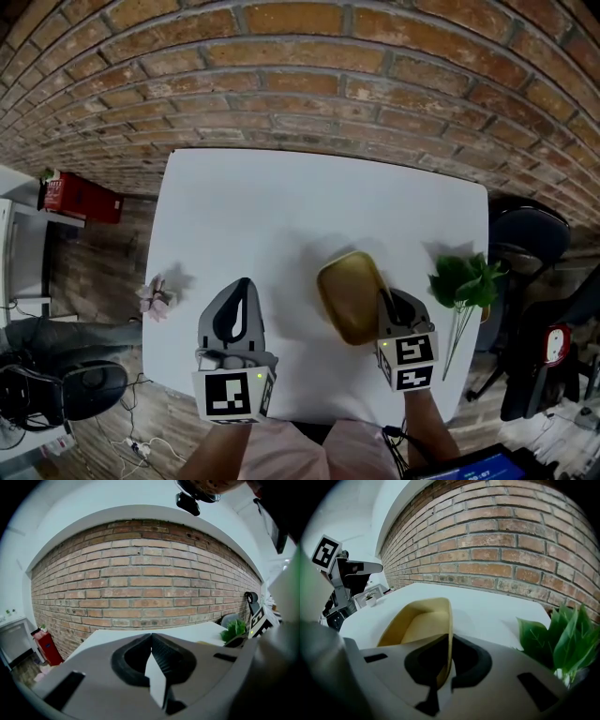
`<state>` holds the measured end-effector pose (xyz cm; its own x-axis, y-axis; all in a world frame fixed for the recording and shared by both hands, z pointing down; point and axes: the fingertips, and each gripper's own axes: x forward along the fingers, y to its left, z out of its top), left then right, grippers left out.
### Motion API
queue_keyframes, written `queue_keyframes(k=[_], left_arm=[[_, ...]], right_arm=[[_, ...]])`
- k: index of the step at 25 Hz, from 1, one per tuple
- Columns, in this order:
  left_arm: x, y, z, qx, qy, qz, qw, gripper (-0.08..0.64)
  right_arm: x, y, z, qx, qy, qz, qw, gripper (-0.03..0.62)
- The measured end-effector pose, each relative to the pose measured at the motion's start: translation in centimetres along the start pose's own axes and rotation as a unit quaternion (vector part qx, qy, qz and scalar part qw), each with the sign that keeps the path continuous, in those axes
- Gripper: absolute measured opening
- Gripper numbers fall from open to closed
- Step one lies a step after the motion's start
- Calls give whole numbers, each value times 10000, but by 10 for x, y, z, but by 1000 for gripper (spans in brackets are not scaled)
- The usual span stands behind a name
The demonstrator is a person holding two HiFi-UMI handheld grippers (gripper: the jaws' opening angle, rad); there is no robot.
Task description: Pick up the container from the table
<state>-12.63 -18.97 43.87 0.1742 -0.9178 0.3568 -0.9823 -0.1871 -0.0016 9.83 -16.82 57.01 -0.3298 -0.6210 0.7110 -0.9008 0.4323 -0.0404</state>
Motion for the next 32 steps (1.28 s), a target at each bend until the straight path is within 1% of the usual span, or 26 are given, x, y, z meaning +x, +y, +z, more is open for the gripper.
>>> queue_keyframes(k=[5,9,17,32], left_arm=[[-3,-1,4,-23,-73,8,10000,9],[-7,1,4,187,-67,-15,9998,9],[-18,-2,16,187,-183,-27,9997,9],[-37,-9,52,215,-663,-65,9975,9]], right_arm=[[-4,1,5,9,-90,-14,10000,5],[-9,0,12,3,-200,-53,9998,5],[-25,-1,36,9,-520,-133,9986,5],[-68,-4,87,-66,-1243,-357,9916,5]])
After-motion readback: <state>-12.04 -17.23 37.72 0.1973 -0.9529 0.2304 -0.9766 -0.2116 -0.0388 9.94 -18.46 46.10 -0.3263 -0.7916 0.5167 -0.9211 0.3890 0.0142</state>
